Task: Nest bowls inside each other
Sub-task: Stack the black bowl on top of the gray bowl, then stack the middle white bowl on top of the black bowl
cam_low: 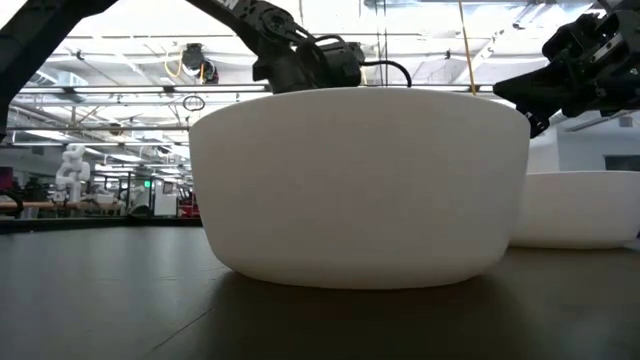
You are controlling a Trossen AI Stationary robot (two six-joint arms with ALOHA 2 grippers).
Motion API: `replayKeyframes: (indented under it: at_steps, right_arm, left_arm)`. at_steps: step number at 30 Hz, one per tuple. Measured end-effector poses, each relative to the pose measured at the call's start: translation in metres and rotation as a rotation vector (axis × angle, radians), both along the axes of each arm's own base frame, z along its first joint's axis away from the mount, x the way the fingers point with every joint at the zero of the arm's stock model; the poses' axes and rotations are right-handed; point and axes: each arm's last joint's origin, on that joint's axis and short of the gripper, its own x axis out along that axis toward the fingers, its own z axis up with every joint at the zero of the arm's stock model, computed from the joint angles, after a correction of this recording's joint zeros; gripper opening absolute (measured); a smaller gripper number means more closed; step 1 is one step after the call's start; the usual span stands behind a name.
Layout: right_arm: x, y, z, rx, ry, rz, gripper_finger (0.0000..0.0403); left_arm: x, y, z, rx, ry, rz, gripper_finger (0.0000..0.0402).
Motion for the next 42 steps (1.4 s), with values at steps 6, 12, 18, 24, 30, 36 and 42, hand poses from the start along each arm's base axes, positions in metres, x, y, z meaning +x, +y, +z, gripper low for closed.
replayKeyframes:
  at_steps: [6,12,18,24,30,36,42]
  right_arm:
    - [0.000,0.000,0.000,0.000,0.000,0.000,0.0000]
    - [0.000,0.000,0.000,0.004,0.001,0.001,0.0000]
    - [0.000,0.000,0.000,0.008,0.002,0.001,0.0000]
    - [0.000,0.000,0.000,0.008,0.002,0.001,0.0000]
    - [0.000,0.000,0.000,0.009,0.002,0.001,0.0000]
    - [0.000,0.000,0.000,0.012,0.002,0.001,0.0000]
    - [0.000,0.000,0.000,0.017,-0.003,0.003,0.0000]
  left_arm:
    - [-0.001,-0.001,0.006,0.006,-0.019,-0.003,0.0173]
    - [-0.005,-0.001,0.022,0.020,-0.053,0.003,0.0227]
    - [-0.011,-0.003,0.041,0.034,-0.099,0.009,0.0243]
    - [-0.017,-0.004,0.056,0.038,-0.129,0.013,0.0244]
    - [-0.029,-0.011,0.094,0.036,-0.267,-0.042,0.0244]
    - [-0.058,-0.029,0.153,-0.038,-0.530,-0.153,0.0244]
    - [-0.108,-0.058,0.176,0.047,-0.715,-0.163,0.0244]
